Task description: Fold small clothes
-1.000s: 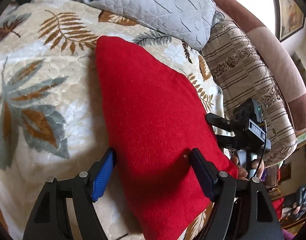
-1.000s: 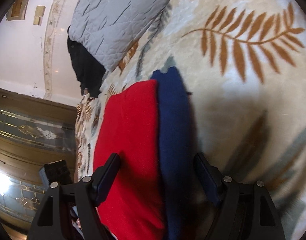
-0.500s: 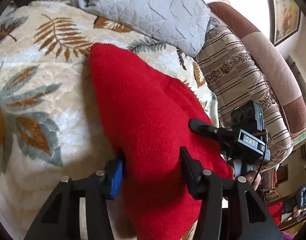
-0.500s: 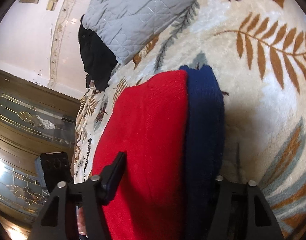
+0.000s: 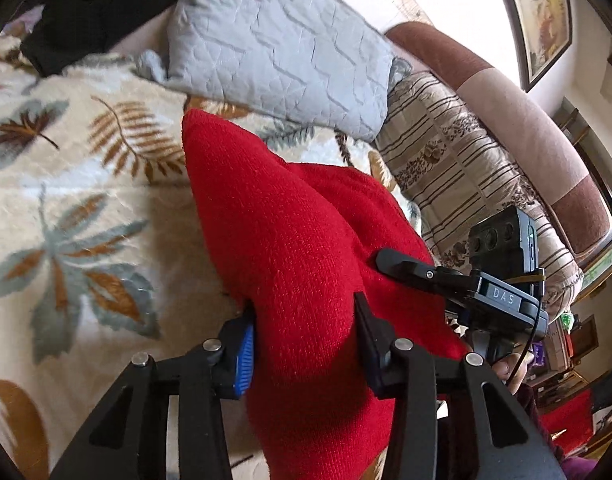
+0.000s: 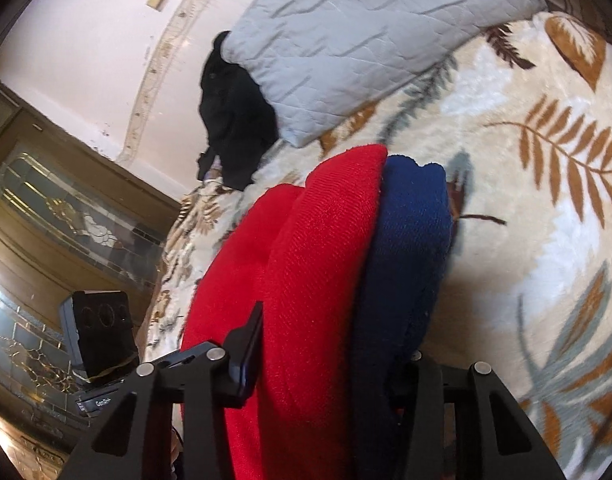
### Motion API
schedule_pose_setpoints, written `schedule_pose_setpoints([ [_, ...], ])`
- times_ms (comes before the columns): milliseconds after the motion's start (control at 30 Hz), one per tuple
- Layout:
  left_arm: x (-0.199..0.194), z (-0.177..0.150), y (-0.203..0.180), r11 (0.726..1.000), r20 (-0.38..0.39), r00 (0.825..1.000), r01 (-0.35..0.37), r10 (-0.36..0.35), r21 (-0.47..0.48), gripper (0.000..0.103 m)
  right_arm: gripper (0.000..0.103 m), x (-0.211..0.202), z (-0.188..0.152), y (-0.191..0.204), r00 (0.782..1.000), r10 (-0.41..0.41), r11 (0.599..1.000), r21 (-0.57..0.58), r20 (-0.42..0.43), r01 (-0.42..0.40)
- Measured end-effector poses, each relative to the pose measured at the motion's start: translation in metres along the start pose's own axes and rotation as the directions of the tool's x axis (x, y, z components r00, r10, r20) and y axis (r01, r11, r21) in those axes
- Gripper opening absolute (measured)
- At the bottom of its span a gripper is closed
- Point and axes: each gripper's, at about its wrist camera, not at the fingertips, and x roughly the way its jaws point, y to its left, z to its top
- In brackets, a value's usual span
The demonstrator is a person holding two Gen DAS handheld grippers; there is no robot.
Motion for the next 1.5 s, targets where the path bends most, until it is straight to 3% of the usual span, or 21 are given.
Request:
schedule_pose_setpoints([
  [367,-0.061,-0.019,0.004,0.999,0.085,0.995,-0.053,0.052,0.009,0.045,0.048,-0.001,-0.021,0.047,0.995,0.095,0.995,-0.027,0.014,-0.094],
  [767,-0.102,-0.034,0.003,0.996,0.124,0.989,-0.086,0.084,0.008,0.045,0.048,0.001,-0.053,0.080,0.988,0.150,0.988,-0.028,0.023,-0.149],
  [1067,-0.095,-0.036,0.005,0.992,0.113,0.986,-0.124,0.123,0.003,0.045,0.048,0.004,-0.056,0.081,0.988,0.152,0.988,-0.031,0.031,-0.151],
  [1167,-0.075,-0.037,0.017,0.984,0.070,0.982,-0.177,0.177,-0.012,0.045,0.048,0.013,-0.055,0.076,0.993,0.117,0.992,-0.039,0.021,-0.116],
  [1233,-0.054,-0.038,0.028,0.969,0.010,0.969,-0.248,0.248,-0.016,0.046,0.048,0.026,-0.053,0.068,0.998,0.066,0.997,-0.043,0.000,-0.066],
  [1267,-0.042,-0.041,0.034,0.953,-0.036,0.953,-0.301,0.301,-0.018,0.046,0.048,0.034,-0.052,0.062,0.999,0.041,0.999,-0.033,-0.027,-0.042],
  [1300,-0.032,-0.045,0.041,0.930,-0.085,0.927,-0.368,0.366,-0.018,0.051,0.050,0.047,-0.052,0.051,0.997,-0.003,1.000,-0.005,-0.072,0.003],
  [1367,-0.035,-0.049,0.038,0.928,-0.061,0.926,-0.373,0.372,-0.009,0.053,0.058,0.064,-0.054,0.033,0.985,-0.100,0.993,0.043,-0.142,0.107],
  [1400,-0.042,-0.051,0.029,0.919,-0.043,0.918,-0.393,0.394,0.023,0.052,0.059,0.063,-0.054,0.030,0.985,-0.093,0.993,0.056,-0.142,0.102],
  [1500,-0.062,-0.057,0.009,0.882,0.051,0.888,-0.459,0.456,0.107,0.055,0.059,0.036,-0.050,0.041,0.988,-0.138,0.990,-0.002,-0.063,0.138],
])
